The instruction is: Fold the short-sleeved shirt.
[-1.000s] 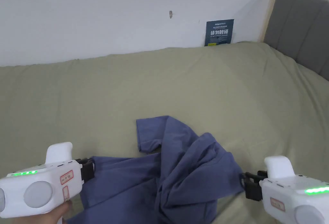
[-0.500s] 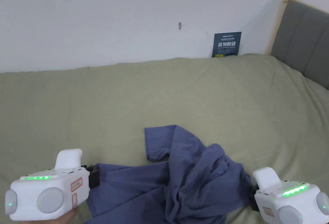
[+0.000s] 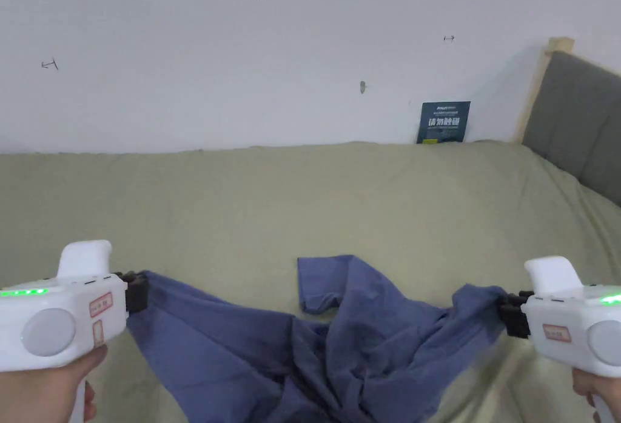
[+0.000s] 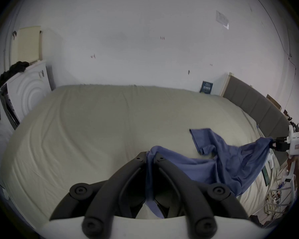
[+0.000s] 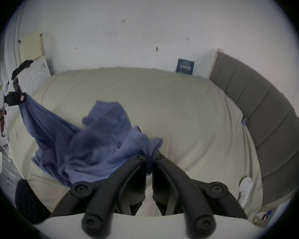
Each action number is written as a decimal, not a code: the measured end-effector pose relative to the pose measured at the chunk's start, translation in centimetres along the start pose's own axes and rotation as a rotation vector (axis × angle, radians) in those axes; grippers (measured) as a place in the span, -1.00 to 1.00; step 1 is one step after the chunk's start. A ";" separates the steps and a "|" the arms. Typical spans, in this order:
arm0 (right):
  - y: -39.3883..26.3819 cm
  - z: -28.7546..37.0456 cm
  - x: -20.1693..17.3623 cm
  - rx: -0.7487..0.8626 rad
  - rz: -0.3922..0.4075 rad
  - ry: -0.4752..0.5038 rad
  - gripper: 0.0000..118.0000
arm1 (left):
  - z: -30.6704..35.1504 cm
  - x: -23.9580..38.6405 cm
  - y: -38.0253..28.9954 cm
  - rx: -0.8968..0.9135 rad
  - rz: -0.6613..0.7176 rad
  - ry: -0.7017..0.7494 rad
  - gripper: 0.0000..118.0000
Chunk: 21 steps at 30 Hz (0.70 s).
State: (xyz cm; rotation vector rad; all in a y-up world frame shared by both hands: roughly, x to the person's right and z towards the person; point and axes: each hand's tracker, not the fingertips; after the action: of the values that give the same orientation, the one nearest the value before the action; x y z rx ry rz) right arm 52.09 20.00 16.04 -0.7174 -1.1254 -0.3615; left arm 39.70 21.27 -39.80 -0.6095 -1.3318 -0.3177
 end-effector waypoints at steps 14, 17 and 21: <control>20.7 11.3 -0.4 0.308 -0.008 0.025 -0.88 | 11.8 -5.4 15.2 0.330 0.049 0.105 -0.95; 25.4 13.0 -0.1 0.376 -0.034 0.015 -0.88 | 13.7 -6.2 19.7 0.398 0.043 0.137 -0.95; 31.0 14.6 0.6 0.482 -0.099 0.004 -0.88 | 15.1 -6.9 25.4 0.465 0.055 0.165 -0.95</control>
State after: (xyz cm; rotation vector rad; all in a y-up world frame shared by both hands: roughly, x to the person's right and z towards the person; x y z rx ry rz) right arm 60.87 52.47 9.69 -0.2367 -1.1879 -0.1625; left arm 39.89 49.60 -50.65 -0.2222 -1.1735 -0.0074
